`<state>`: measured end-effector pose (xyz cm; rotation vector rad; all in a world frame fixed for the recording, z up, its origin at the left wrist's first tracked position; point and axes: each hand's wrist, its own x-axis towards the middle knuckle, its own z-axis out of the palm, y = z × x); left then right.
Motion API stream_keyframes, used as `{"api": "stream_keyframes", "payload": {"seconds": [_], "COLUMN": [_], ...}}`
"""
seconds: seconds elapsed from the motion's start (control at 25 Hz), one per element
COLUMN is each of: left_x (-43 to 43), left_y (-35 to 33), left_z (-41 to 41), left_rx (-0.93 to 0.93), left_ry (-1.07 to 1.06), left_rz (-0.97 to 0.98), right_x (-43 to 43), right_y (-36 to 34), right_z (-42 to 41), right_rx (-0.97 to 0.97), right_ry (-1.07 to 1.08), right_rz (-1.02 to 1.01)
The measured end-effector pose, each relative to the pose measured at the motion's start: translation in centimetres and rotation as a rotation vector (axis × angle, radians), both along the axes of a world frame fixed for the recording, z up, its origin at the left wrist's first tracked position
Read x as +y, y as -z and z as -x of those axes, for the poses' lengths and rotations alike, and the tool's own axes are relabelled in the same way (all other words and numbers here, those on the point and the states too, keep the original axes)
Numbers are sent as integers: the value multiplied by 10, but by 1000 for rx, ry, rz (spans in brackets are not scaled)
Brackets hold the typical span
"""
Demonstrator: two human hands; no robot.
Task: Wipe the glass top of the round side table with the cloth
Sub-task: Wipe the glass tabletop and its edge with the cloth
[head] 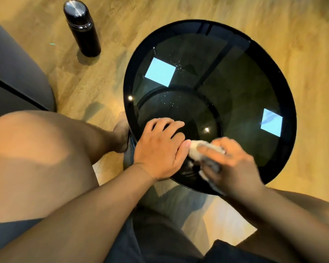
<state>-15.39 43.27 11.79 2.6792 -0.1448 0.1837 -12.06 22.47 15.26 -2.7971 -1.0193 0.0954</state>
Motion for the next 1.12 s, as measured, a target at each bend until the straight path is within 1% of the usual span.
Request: {"api": "stream_keyframes", "payload": {"seconds": [0.08, 0.16, 0.28, 0.36, 0.44, 0.48, 0.52, 0.64, 0.72, 0.8, 0.84, 0.88, 0.92, 0.96, 1.0, 1.04, 1.12], "left_x": [1, 1, 0, 1, 2, 2, 2, 2, 2, 1, 1, 0, 0, -1, -1, -1, 0], "left_y": [2, 3, 3, 5, 6, 5, 4, 1, -2, -4, -4, -3, -3, -3, -2, 0, 4], "left_z": [0, 0, 0, -2, -1, 0, 1, 0, 1, 2, 1, 1, 0, 0, 0, -1, 0], "left_rx": [-13, -15, -20, -37, -41, -38, -37, -11, 5, 14, 20, 21, 17, 13, 11, 5, -13], "left_ry": [-4, -4, -4, -9, -10, -4, 1, -15, -33, -31, -24, -19, -18, -17, -15, -16, -14], "left_rz": [16, 22, 47, 54, 47, 44, 41, 54, 51, 11, -2, -8, -12, -16, -17, -15, 1], "right_x": [-29, -62, -94, -89, -73, -62, -46, 1, 32, 42, 33, 17, -5, -28, -52, -72, -105], "right_y": [2, 6, 5, 5, 10, 10, 7, 2, 2, -3, -7, -10, -11, -11, -10, -9, -2], "right_z": [-44, -99, -179, -208, -210, -201, -186, -112, -42, 24, 38, 36, 24, 4, -21, -50, -105], "right_rx": [-15, -75, -129, -136, -125, -121, -121, -108, -84, 17, 77, 115, 121, 85, 33, -22, -112], "right_ry": [130, 271, 553, 761, 891, 889, 831, 581, 346, 47, -77, -144, -160, -111, -29, 79, 231], "right_rz": [53, 108, 174, 190, 145, 117, 94, 81, 24, -17, 1, 17, 27, 30, 40, 74, 158]}}
